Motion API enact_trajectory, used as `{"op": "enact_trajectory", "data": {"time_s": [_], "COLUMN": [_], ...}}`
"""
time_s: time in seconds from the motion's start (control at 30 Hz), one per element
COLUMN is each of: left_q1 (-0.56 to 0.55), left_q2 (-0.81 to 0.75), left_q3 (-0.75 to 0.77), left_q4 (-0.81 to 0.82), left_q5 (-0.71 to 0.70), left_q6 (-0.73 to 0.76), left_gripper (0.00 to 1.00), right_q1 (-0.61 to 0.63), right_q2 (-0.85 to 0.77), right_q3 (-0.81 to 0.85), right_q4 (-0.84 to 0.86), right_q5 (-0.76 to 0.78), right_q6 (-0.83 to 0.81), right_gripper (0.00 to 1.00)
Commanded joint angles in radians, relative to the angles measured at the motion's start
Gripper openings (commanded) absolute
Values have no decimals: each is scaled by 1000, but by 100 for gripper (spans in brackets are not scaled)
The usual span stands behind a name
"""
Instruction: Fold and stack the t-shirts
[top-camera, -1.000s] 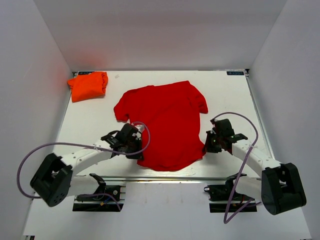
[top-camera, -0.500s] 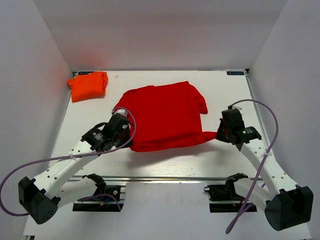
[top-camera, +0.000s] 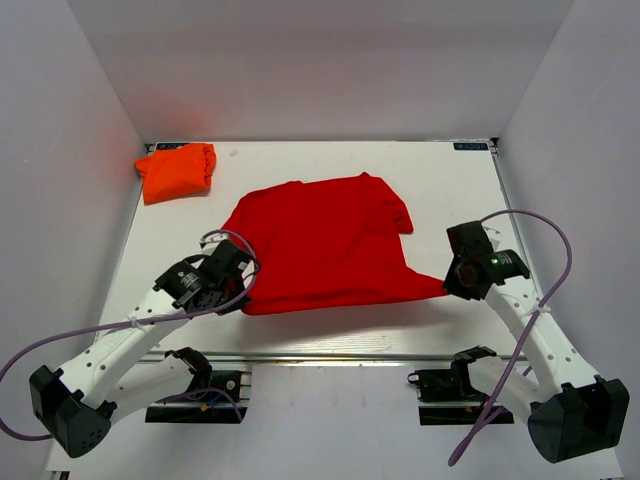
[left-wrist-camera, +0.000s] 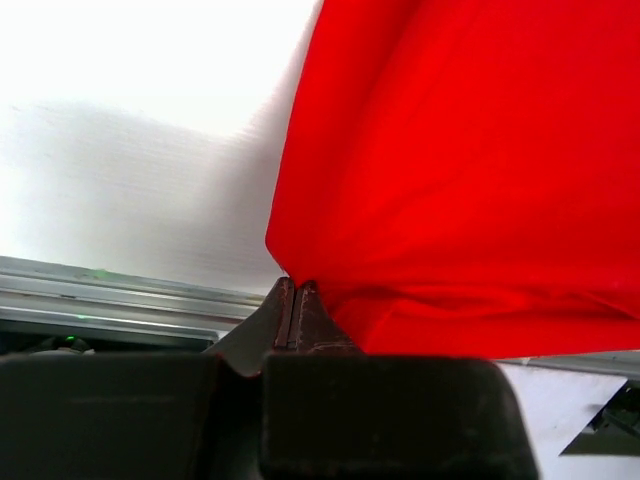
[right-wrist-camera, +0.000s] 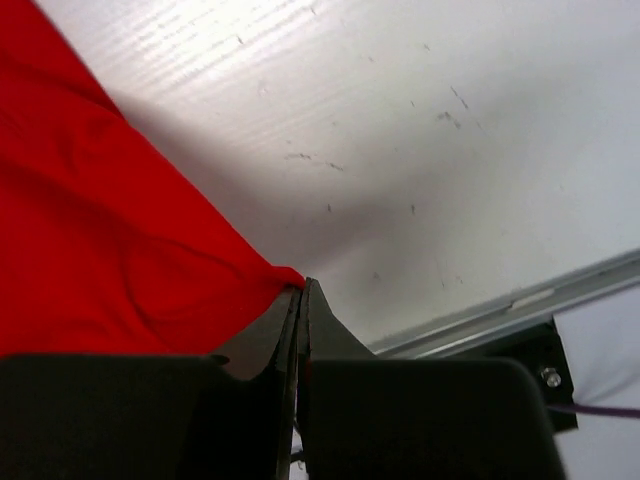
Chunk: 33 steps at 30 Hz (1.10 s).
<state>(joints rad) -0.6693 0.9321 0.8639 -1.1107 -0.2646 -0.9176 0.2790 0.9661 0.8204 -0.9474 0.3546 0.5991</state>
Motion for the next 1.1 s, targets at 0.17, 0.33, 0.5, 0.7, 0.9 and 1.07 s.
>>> {"op": "enact_trajectory", "data": {"time_s": [0.17,0.33,0.5,0.7,0.9,1.07], "left_q1": [-6,-6,-6,5,14,37], "left_q2": [-70,-85,3,276,479,582], "left_q3": [-203,-197,-71,50,184,210], "left_q4": [98,72,181,342,389,402], "left_q5": [278,297,229,167,53,34], "left_q6": [72,100,180,289,299,309], "left_gripper": [32,100,100,100,100,100], "right_q1": [-17,-17,-11,5,60,124], "right_q2": [-1,20,48,155,200,195], "right_q3": [-64,-29,16,-13,-50,-96], "right_q4": [-159,-162,-76,163,231,220], "right_q5": [-157,-183,-212,-323,-447,-508], "right_q6": [36,-2,-79,-179,-262,-291], "right_gripper": [15,72,77,72,61,61]}}
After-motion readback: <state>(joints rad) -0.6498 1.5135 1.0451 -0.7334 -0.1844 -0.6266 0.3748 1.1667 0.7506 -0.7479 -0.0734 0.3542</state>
